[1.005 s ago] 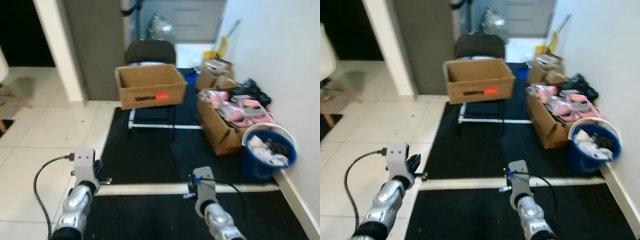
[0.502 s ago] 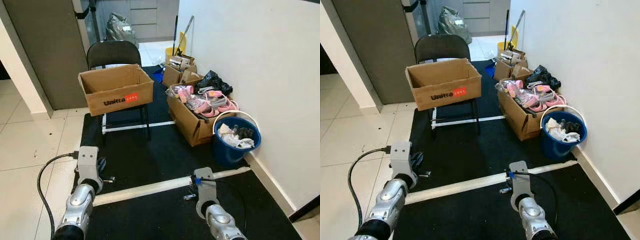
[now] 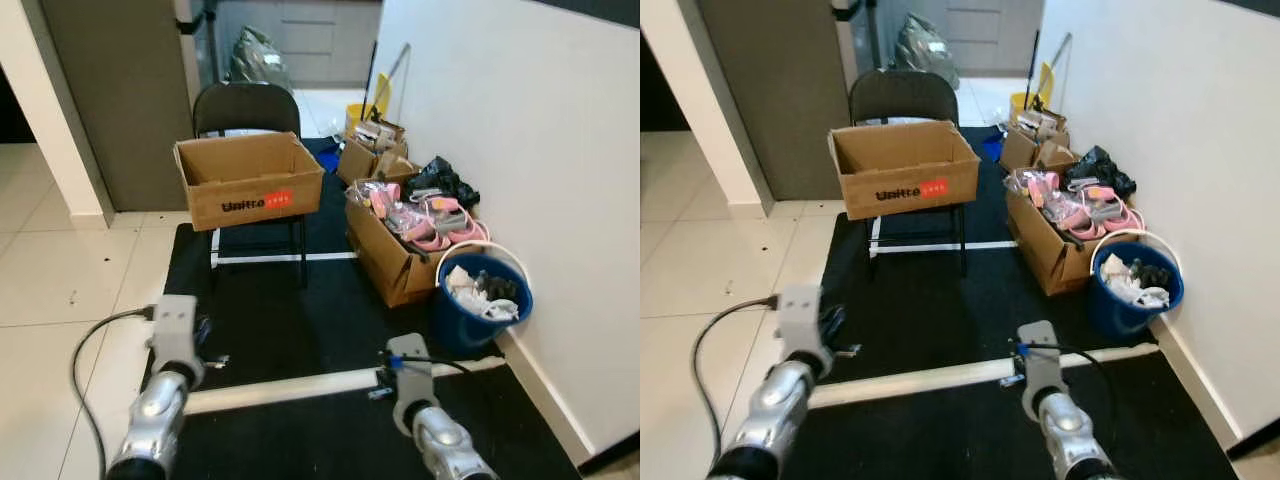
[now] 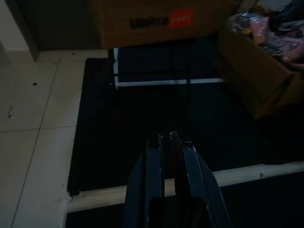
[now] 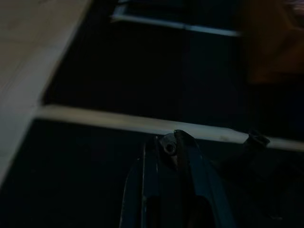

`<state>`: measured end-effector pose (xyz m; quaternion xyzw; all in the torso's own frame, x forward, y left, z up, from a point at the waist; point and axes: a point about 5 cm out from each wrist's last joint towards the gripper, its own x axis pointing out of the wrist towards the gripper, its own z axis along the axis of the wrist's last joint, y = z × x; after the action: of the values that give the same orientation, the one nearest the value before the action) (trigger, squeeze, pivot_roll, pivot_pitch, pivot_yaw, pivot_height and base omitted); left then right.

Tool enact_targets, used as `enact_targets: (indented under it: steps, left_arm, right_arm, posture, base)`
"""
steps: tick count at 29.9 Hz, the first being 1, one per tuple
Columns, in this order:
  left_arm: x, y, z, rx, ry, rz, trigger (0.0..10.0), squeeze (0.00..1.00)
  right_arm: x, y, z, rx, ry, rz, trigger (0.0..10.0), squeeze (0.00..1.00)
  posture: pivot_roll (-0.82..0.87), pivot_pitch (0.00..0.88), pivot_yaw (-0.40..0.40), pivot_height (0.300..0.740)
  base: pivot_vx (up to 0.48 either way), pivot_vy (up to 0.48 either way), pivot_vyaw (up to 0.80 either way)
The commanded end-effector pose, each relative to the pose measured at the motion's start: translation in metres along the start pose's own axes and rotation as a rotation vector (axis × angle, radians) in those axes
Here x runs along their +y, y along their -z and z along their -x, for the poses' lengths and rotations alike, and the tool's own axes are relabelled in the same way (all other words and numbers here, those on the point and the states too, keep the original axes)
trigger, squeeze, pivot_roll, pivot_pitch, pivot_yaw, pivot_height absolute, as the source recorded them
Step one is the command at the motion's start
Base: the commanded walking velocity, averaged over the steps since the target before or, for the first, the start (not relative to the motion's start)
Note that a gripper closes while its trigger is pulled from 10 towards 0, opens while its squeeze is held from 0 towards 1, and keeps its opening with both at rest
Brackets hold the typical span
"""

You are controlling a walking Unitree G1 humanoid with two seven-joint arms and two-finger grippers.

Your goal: Picking trash to rubbish bin

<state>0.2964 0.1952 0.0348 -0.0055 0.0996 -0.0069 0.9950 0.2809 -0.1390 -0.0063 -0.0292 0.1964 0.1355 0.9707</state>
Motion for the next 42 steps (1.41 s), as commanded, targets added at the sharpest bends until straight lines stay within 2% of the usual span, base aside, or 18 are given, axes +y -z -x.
enact_targets:
  steps: [1, 17, 26, 42]
  left_arm:
    - [-0.0044, 0.0001, -0.0008, 0.004, 0.014, 0.006, 10.0, 0.0]
    - [-0.0039, -0.0028, -0.0025, 0.006, 0.02, -0.005, 10.0, 0.0]
    - [-0.0036, -0.0038, -0.0027, 0.006, 0.025, -0.014, 10.0, 0.0]
    - [-0.0044, -0.0037, -0.0026, 0.008, 0.025, -0.012, 10.0, 0.0]
  right_arm:
    - [-0.0054, -0.0014, 0.0006, -0.003, 0.011, 0.008, 10.0, 0.0]
    - [-0.0022, 0.0004, 0.0002, 0.007, 0.009, -0.005, 10.0, 0.0]
    - [-0.0001, -0.0009, -0.0012, 0.008, 0.009, -0.003, 10.0, 0.0]
    - [0.0001, -0.0032, -0.0014, -0.009, 0.004, 0.001, 10.0, 0.0]
  posture:
    - [0.07, 0.047, -0.008, 0.74]
    - [0.08, 0.047, 0.001, 0.74]
    - [0.08, 0.05, 0.003, 0.74]
    - [0.08, 0.05, 0.002, 0.74]
  base:
    - [0.337, 0.0, 0.0]
    - [0.337, 0.0, 0.0]
    - [0.335, 0.0, -0.67]
    - [0.322, 0.0, 0.0]
